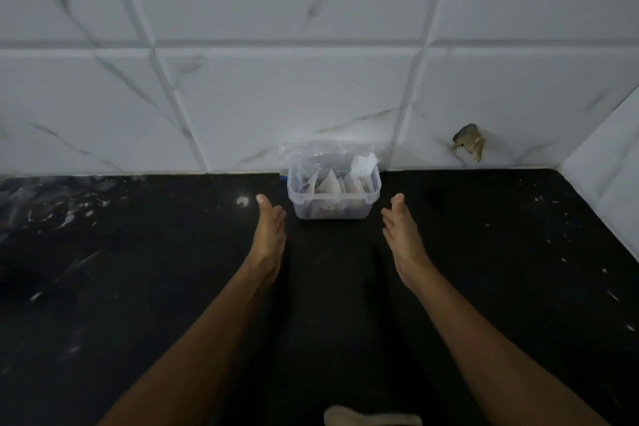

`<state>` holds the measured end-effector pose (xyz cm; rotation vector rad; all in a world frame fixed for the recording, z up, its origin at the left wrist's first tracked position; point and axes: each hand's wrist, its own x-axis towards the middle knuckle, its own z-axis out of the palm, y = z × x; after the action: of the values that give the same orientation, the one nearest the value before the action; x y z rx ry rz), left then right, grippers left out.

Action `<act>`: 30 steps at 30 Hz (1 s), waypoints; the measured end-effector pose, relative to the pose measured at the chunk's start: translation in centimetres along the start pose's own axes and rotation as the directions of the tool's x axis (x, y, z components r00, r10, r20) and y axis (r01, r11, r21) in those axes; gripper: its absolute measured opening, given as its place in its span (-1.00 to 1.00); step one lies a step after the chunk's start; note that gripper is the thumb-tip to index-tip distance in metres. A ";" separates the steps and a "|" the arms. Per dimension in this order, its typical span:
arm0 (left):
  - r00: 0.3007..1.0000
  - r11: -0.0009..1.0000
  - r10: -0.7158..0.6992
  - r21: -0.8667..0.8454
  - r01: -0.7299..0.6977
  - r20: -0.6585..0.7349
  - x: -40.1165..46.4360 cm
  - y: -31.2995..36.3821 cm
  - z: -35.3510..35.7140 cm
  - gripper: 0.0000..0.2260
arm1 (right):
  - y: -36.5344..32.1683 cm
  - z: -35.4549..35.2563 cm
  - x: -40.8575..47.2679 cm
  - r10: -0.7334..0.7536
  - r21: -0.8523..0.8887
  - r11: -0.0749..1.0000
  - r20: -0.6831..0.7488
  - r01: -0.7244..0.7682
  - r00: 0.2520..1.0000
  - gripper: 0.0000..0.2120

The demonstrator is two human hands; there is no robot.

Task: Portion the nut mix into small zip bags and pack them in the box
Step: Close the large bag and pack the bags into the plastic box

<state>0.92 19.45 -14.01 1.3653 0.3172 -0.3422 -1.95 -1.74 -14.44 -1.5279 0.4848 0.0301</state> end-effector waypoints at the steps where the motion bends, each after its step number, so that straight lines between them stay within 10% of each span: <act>1: 1.000 1.000 -0.010 -0.008 0.010 -0.005 -1.3 -0.5 -0.4 -0.23 | 0.0 -0.5 -1.4 -0.017 0.000 1.000 0.019 0.017 1.000 -0.35; 10: 0.990 0.998 -0.054 0.039 0.050 0.128 -13.9 -5.9 -2.4 -0.16 | 1.2 -3.4 -12.4 -0.006 -0.358 0.929 0.237 0.093 0.972 -0.64; 17: 0.981 0.991 -0.134 0.038 0.130 0.143 -18.9 -9.7 -2.3 -0.19 | 6.3 -3.8 -18.4 0.038 -0.806 0.445 0.453 0.390 0.891 -0.54; 23: 0.979 0.989 -0.142 0.067 0.133 0.145 -20.9 -11.0 -1.5 -0.20 | 9.4 -4.1 -20.3 0.027 -0.828 0.163 0.547 0.536 0.837 -0.46; 30: 0.983 0.989 -0.135 0.071 0.127 0.127 -21.5 -11.3 -1.7 -0.17 | 10.2 -4.2 -20.4 -0.117 -0.795 0.141 0.578 0.590 0.808 -0.73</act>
<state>-23.35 20.37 -15.51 1.3791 0.2896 -0.5530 -24.84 0.55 -17.38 -2.8186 -0.4350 0.3091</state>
